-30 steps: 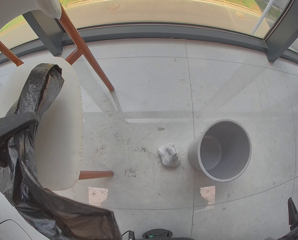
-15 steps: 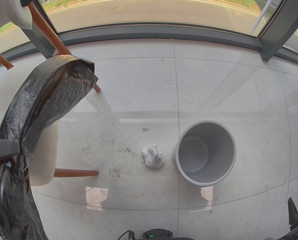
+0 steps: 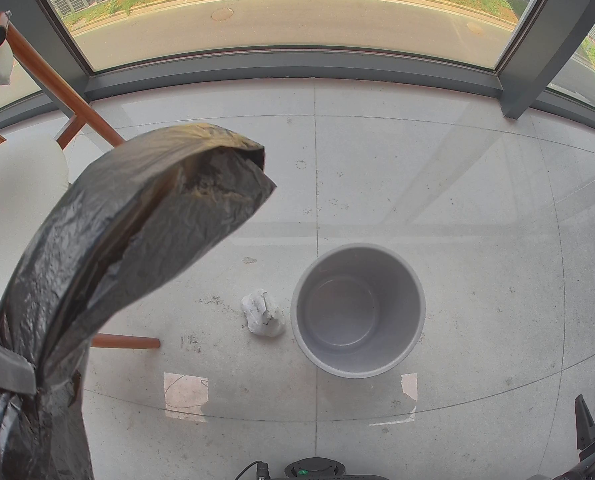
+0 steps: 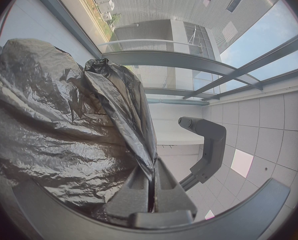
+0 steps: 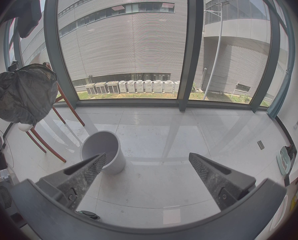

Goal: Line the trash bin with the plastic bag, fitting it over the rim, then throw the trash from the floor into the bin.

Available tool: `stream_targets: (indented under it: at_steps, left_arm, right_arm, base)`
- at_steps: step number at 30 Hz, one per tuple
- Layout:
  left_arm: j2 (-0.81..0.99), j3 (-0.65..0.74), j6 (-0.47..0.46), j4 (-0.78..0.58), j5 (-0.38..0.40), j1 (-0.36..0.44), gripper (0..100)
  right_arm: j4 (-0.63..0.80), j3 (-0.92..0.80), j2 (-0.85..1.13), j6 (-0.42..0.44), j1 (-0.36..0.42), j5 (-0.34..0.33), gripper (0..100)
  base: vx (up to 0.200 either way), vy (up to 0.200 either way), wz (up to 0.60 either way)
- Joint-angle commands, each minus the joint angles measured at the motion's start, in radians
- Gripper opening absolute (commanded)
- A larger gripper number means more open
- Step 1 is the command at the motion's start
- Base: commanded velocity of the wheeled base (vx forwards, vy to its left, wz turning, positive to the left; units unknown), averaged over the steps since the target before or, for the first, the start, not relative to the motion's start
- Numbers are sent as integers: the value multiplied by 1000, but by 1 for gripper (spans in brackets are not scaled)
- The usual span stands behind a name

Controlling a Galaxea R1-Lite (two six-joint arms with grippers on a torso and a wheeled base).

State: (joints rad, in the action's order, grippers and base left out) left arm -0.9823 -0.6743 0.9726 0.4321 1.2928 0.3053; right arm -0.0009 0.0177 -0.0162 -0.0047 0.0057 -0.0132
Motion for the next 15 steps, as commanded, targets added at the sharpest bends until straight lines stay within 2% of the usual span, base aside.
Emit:
stream_targets:
  at_steps: [1,11,15]
  left_arm:
    - [-72,-7,0,30,14,5,0]
    - [-240,-18,-3,229,28,18,0]
    - [-329,-13,3,373,28,17,0]
  right_arm:
    - [-1,-18,12,0,0,-1,100]
    - [-1,-18,12,0,0,-1,100]
    - [-1,-18,12,0,0,-1,100]
  base:
    - [0,-200,0]
    - [0,0,0]
    - [0,0,0]
